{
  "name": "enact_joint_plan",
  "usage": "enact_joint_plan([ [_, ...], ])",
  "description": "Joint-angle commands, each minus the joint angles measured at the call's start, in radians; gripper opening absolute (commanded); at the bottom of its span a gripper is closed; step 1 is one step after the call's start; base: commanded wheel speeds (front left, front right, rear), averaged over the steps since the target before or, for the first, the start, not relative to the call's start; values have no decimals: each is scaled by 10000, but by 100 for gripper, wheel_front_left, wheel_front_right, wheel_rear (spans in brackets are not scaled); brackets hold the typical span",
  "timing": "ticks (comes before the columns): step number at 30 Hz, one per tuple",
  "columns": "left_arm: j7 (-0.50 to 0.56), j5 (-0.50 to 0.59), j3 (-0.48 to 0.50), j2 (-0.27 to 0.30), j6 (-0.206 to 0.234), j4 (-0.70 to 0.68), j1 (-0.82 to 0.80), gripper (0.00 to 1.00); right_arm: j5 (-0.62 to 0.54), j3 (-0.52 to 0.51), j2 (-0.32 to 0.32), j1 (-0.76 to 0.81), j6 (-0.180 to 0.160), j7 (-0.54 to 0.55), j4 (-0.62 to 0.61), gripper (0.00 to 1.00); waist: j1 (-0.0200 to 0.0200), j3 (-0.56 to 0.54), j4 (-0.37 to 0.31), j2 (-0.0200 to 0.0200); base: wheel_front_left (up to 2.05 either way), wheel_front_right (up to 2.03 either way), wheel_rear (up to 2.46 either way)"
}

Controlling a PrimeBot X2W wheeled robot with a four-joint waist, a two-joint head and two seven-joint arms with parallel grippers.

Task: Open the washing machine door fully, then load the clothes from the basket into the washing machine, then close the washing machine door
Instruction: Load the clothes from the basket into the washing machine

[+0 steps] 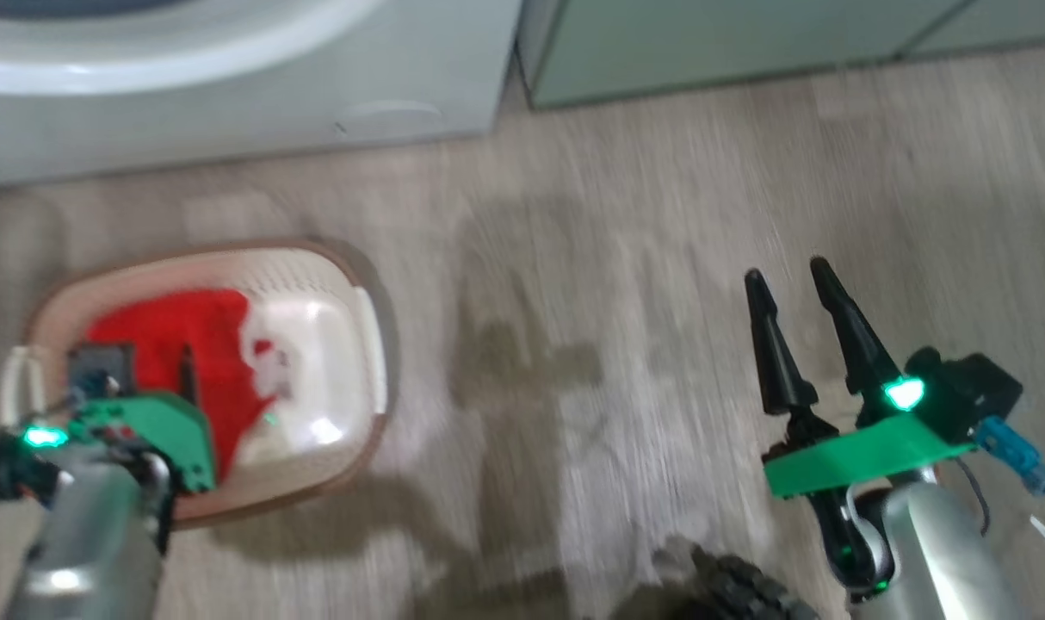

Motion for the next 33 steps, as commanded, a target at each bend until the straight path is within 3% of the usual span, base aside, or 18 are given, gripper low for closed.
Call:
enact_joint_plan([
  [1, -55, 98, 235, 520, -39, 72, -268, 100, 98, 293, -45, -140, 0, -94, -371, 100, -3, 1006, -699, 0, 0, 0, 0],
  [16, 106, 1045, -713, 1852, -71, 2648, -2345, 100, 900, 969, -45, -597, 0, -94, -653, 100, -3, 2804, -1784, 0, 0, 0, 0],
  [22, 420, 1290, -993, 2379, 120, 2932, -2929, 100, 1248, 1320, -45, -661, 0, -94, -756, 100, -3, 3376, -2116, 0, 0, 0, 0],
  [33, 1289, 1396, -1282, 3192, 23, 3129, -3659, 100, 1716, 1670, -45, -776, 0, -94, -860, 100, -3, 4108, -2576, 0, 0, 0, 0],
])
